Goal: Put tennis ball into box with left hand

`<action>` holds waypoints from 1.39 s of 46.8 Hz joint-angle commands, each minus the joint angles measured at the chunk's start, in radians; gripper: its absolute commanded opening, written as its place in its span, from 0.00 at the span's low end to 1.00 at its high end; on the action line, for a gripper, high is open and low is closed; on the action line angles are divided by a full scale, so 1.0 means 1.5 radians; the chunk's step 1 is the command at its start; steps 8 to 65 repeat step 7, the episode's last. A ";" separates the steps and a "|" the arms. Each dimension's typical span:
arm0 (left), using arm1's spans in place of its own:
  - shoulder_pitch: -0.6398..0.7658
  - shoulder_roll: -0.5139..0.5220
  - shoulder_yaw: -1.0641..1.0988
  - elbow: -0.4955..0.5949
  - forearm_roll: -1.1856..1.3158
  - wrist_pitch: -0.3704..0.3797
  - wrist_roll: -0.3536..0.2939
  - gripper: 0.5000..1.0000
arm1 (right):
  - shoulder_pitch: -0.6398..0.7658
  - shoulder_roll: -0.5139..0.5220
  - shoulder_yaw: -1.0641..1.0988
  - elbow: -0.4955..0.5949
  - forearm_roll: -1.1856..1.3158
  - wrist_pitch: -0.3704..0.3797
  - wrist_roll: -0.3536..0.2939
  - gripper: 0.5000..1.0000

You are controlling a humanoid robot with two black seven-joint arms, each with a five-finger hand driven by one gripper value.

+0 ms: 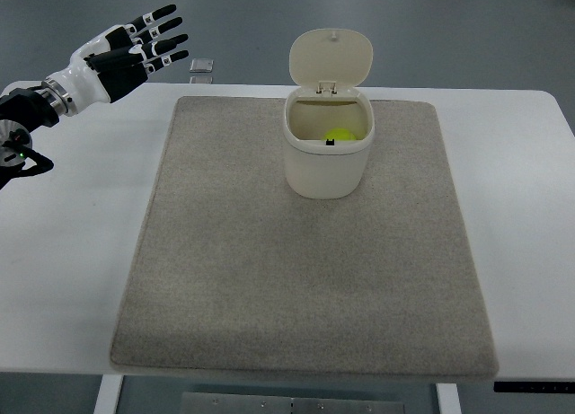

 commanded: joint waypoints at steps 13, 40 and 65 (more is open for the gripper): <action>0.001 0.000 -0.001 0.000 0.000 0.000 0.000 0.98 | 0.000 0.000 0.001 0.000 0.001 -0.025 -0.005 0.83; 0.001 0.000 -0.001 0.000 0.000 0.000 0.000 0.98 | 0.000 0.000 0.001 0.000 0.001 -0.025 -0.005 0.83; 0.001 0.000 -0.001 0.000 0.000 0.000 0.000 0.98 | 0.000 0.000 0.001 0.000 0.001 -0.025 -0.005 0.83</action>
